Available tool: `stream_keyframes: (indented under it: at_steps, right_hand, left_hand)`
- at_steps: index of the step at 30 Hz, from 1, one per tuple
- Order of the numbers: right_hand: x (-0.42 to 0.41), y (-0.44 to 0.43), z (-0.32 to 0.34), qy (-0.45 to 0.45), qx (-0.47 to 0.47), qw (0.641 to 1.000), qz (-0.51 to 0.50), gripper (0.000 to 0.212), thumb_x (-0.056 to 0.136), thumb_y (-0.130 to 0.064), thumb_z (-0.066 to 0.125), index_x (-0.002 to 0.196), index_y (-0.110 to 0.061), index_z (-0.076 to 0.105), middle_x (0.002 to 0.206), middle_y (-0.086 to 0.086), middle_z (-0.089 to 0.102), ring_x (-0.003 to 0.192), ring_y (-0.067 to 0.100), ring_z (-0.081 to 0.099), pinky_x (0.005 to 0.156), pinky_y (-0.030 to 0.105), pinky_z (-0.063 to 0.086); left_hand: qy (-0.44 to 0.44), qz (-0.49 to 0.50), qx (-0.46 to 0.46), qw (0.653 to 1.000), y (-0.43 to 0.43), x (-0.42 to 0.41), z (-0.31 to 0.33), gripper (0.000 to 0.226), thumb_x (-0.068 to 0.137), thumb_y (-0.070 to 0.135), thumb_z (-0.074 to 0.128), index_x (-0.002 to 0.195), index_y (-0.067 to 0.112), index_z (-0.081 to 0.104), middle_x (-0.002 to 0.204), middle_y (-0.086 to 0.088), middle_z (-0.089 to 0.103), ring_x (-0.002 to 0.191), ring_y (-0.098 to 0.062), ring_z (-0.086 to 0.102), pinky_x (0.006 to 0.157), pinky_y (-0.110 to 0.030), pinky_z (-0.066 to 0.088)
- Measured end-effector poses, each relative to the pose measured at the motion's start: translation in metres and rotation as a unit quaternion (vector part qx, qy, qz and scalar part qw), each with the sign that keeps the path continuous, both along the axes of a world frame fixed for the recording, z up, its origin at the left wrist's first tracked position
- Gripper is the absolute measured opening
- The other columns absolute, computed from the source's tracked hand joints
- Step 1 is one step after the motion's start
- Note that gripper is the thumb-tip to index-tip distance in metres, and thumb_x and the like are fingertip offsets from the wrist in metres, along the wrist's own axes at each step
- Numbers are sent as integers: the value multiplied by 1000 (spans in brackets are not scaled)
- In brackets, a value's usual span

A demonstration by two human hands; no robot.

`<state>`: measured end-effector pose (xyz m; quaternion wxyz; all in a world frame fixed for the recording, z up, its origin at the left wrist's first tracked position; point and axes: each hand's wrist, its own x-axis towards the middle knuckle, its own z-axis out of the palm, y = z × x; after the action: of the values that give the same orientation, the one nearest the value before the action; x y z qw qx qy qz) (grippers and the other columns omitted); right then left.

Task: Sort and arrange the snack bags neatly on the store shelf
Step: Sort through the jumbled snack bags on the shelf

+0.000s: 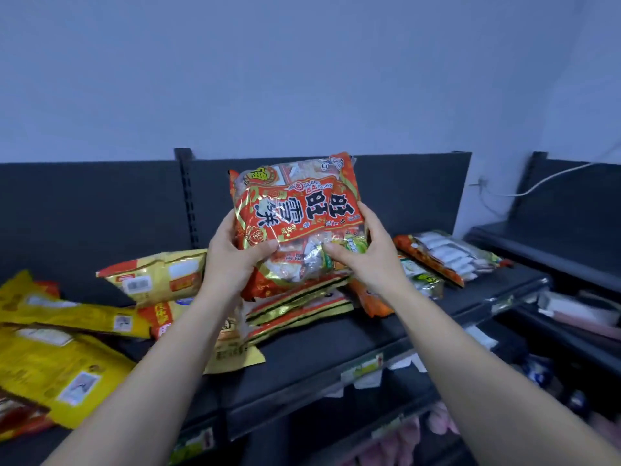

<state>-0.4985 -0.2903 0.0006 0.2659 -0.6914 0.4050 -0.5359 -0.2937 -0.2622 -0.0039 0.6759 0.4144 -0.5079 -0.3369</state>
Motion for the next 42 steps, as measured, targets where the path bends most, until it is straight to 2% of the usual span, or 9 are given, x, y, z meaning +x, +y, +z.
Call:
stream_keyframes:
  at_steps: [4,9,14,22,30,35,38,40,42]
  right_hand:
    - [-77,-26,-5,2,21,1000,-22,83,76,-27,81,145,-30,35,129,-15,55,121,7,53,106,37,42]
    - [-158,-55,-11,13,33,999,-32,75,78,-25,80,140,-31,38,111,-27,55,112,4,55,99,28,42]
    - [-217,-95,-27,8,57,997,-42,65,75,-27,82,122,-47,42,120,-14,62,113,9,60,103,43,46]
    - [-281,-179,-50,19,106,993,-47,61,76,-31,81,126,-38,47,116,-16,65,109,7,62,101,42,48]
    - [-320,-274,-58,64,139,985,-74,79,71,-41,83,139,-30,43,119,-12,65,110,13,62,100,45,49]
    - [-345,-306,-74,48,230,967,-97,126,55,-70,79,153,-22,16,139,-9,43,130,19,47,109,48,39]
    - [-355,-319,-74,-26,287,955,-70,85,75,-78,55,133,-17,53,129,1,62,116,22,60,104,45,45]
    - [-360,-326,-76,-97,321,940,-62,45,95,-49,41,90,-17,73,99,9,74,96,27,68,97,47,50]
    - [-371,-332,-84,-26,315,946,-66,25,95,-23,46,88,-20,69,95,8,73,90,25,68,88,44,55]
  left_hand:
    - [5,-15,7,1000,-30,-76,-2,60,77,1,76,123,30,51,106,7,69,93,-11,69,77,-32,57]
    - [-9,-26,35,999,-70,-155,-11,57,77,5,77,118,33,50,109,5,67,99,-17,67,86,-43,56]
    - [-37,-42,66,996,-115,-209,-23,58,75,5,78,123,26,53,111,2,69,100,-19,68,90,-47,54]
    - [-59,-53,111,991,-208,-268,-41,61,74,7,80,124,26,51,112,3,67,100,-20,67,91,-49,53]
    - [-78,-57,173,980,-297,-309,-56,51,77,14,79,114,28,48,109,4,65,100,-22,65,92,-48,52]
    - [-14,-105,273,956,-323,-328,-63,78,71,19,85,132,23,37,118,-5,61,104,-29,64,92,-52,52]
    - [37,-85,286,954,-332,-338,-57,64,74,6,80,124,19,42,113,-8,63,97,-31,65,87,-51,54]
    - [63,-69,281,955,-333,-341,-48,60,75,3,78,125,16,46,113,-10,65,95,-31,66,85,-50,55]
    - [83,-51,276,956,-329,-338,-38,58,76,3,76,125,16,49,112,-11,66,93,-31,67,79,-48,57]
